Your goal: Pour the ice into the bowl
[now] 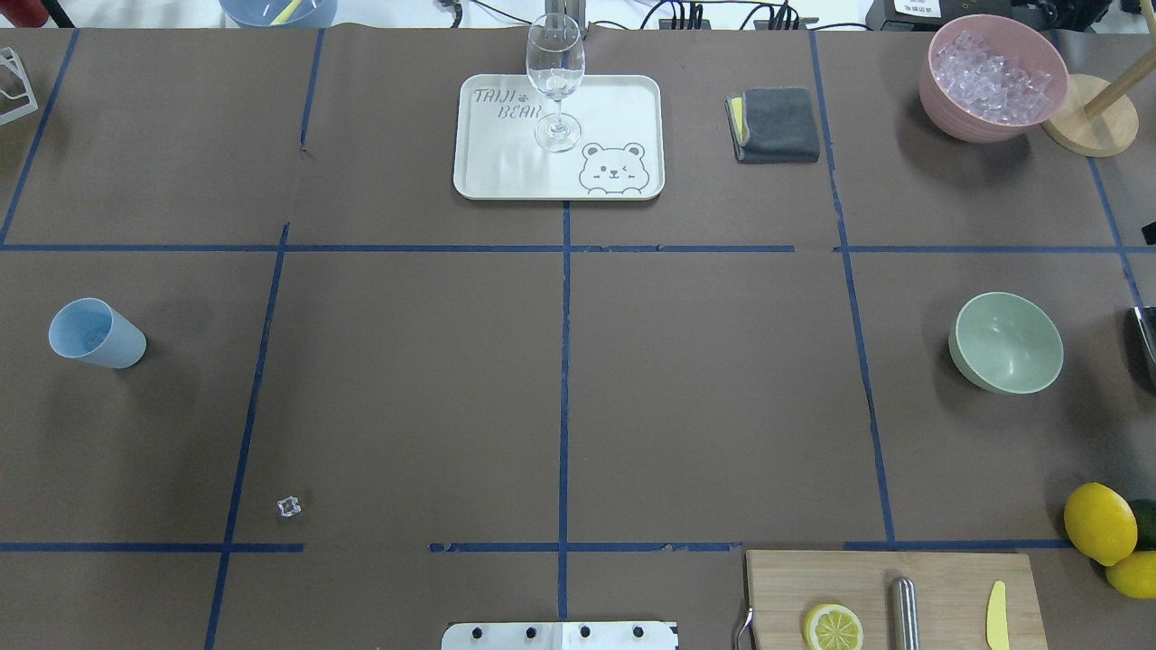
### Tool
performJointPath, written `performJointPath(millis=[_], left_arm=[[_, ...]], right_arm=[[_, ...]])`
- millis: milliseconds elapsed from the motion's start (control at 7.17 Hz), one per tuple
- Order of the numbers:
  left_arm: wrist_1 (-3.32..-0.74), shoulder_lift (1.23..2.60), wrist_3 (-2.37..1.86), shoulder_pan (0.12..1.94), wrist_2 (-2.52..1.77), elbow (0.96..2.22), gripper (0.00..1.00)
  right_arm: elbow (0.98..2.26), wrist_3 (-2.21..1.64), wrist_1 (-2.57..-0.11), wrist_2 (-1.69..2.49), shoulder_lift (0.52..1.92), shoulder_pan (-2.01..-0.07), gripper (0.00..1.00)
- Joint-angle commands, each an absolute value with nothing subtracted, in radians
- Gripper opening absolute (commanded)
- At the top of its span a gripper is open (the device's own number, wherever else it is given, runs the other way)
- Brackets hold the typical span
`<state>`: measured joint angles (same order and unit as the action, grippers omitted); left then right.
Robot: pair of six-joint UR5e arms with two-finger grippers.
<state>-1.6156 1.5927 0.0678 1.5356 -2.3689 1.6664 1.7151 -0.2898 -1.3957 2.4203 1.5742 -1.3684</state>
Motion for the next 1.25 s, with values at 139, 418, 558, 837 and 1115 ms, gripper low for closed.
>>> performJointPath(millis=[139,418,558,837,1115], left_arm=[[-1.672,1.6,0.008,1.536,-2.361,1.69,1.0],[-1.681,1.6,-0.008,1.536,-2.362,1.69,1.0],[-1.683,1.601,-0.006,1.534,-2.362,1.683,1.0],[-1.703,1.6,-0.006,1.534,-2.362,1.677,1.0],[-1.715,1.6,-0.006,1.532,-2.362,1.672,1.0]], right_arm=[[1.687,-0.665,-1.024,2.378,1.656,-1.225,1.0],[1.646,-0.787,-0.861,2.304,1.722,-1.108,1.0],[1.572,-0.787,-0.809,2.301,1.717,-1.077,1.0],[1.537,-0.796,-0.792,2.286,1.701,-1.052,0.91],[1.539,-0.836,-0.793,2.287,1.669,-1.032,0.15]])
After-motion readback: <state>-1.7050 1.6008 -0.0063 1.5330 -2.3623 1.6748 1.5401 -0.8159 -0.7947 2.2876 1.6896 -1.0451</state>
